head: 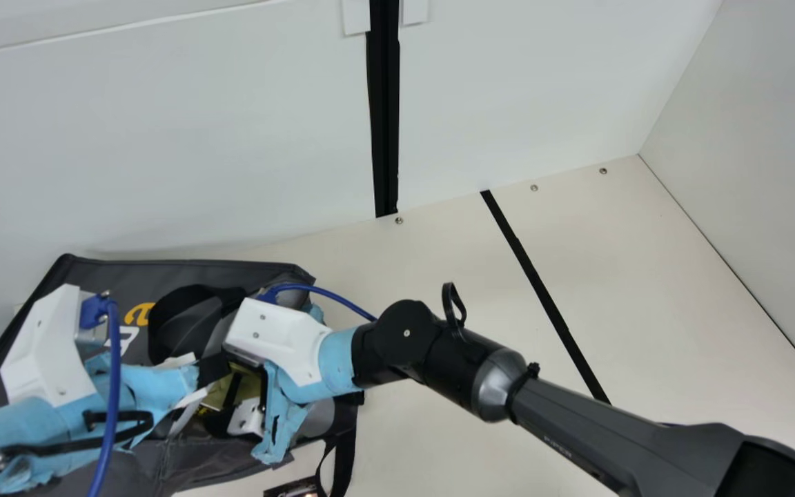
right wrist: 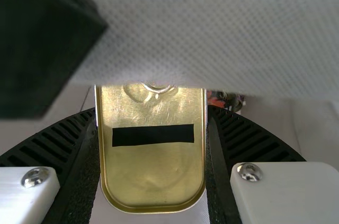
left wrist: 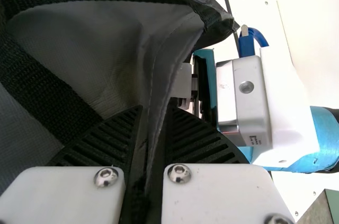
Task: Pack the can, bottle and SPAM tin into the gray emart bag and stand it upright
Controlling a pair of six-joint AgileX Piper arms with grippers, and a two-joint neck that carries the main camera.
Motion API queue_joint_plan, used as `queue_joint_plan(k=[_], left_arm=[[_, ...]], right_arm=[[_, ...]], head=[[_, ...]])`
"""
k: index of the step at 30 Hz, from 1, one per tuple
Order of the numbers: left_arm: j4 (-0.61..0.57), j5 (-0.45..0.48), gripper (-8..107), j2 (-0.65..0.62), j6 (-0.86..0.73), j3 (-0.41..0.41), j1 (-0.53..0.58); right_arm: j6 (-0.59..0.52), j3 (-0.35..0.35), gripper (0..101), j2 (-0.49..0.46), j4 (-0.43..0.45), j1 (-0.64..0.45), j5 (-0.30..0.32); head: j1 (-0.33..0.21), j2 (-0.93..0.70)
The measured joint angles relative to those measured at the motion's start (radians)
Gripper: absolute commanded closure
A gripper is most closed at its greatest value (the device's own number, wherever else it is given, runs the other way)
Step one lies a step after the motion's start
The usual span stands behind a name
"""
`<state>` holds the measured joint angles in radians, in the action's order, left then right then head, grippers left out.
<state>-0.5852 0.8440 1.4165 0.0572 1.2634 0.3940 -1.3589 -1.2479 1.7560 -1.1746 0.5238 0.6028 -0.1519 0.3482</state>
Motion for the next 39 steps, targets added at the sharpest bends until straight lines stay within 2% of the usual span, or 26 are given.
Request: queue_joint_plan(k=[3,13,31,39], left_arm=[[0.000,0.000,107,0.000,0.000,0.000,0.000],[0.002,0.005,107,0.000,0.000,0.000,0.000],[0.002,0.012,107,0.000,0.000,0.000,0.000],[0.002,0.008,107,0.000,0.000,0.000,0.000]], right_arm=[[0.012,-0.006,101,0.005,0.000,0.009,-0.014],[0.036,-0.011,68,0.009,0.003,0.026,-0.033],[0.034,0.011,8,-0.013,0.019,0.023,-0.027],[0.027,0.031,6,-0.035,0.031,0.012,-0.017]], head=[[0.002,-0.002],[0.000,-0.002],[0.000,0.000],[0.000,-0.002]])
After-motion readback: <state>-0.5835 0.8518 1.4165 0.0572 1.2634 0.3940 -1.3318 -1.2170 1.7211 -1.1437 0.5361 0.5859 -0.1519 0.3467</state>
